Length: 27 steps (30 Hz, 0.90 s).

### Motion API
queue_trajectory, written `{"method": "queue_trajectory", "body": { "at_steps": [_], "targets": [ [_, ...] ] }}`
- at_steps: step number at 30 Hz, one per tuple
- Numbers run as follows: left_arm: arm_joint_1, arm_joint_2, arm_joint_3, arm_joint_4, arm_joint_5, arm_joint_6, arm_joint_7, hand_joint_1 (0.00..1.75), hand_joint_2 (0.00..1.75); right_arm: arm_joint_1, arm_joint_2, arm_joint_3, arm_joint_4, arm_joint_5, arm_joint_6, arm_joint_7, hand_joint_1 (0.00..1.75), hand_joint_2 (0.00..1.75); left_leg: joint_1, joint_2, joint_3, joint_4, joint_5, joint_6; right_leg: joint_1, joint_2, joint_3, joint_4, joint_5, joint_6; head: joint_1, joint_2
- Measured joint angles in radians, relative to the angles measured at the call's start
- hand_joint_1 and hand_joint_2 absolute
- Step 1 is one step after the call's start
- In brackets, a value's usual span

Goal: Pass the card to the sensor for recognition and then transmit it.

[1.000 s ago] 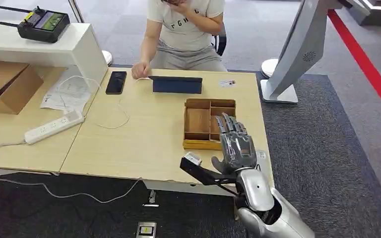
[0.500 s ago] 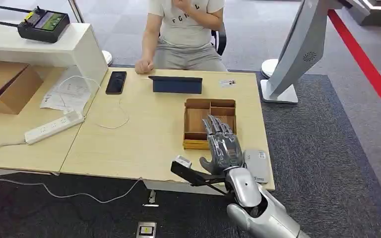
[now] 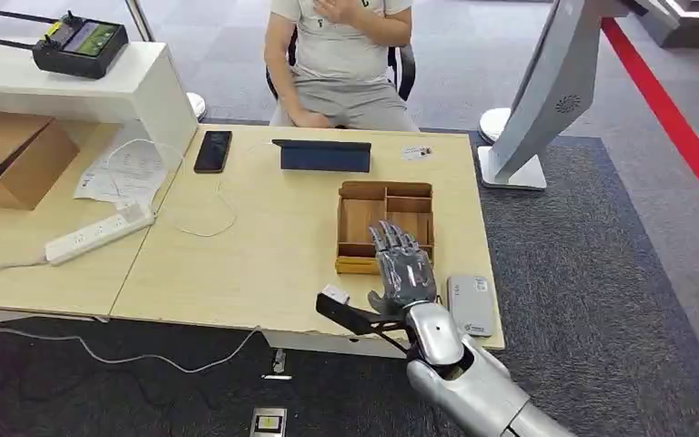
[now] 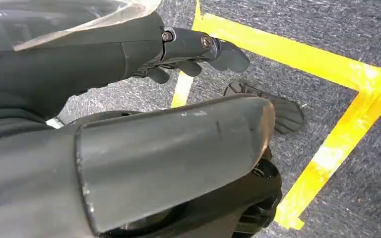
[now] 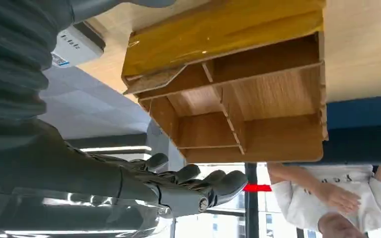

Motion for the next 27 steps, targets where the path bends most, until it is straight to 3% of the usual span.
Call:
{"method": "queue_trajectory", "body": {
  "at_steps": [20,27],
  "targets": [
    [0.003,0.004,0.0,0.007,-0.001,-0.017,0.008,0.0,0.0,-0.048,0.022,0.034,0.202,0.009,-0.024,-0.006,0.0,1.75,0.0,0.0,0.0,0.0,0.0,0.0,0.0,0.0,0.0,0.0,0.0,0.0,0.0,0.0],
    [0.003,0.005,0.0,0.007,-0.001,-0.018,0.008,0.0,0.0,-0.052,0.021,0.035,0.208,0.014,-0.023,-0.003,0.0,1.75,0.0,0.0,0.0,0.0,0.0,0.0,0.0,0.0,0.0,0.0,0.0,0.0,0.0,0.0]
  ]
}}
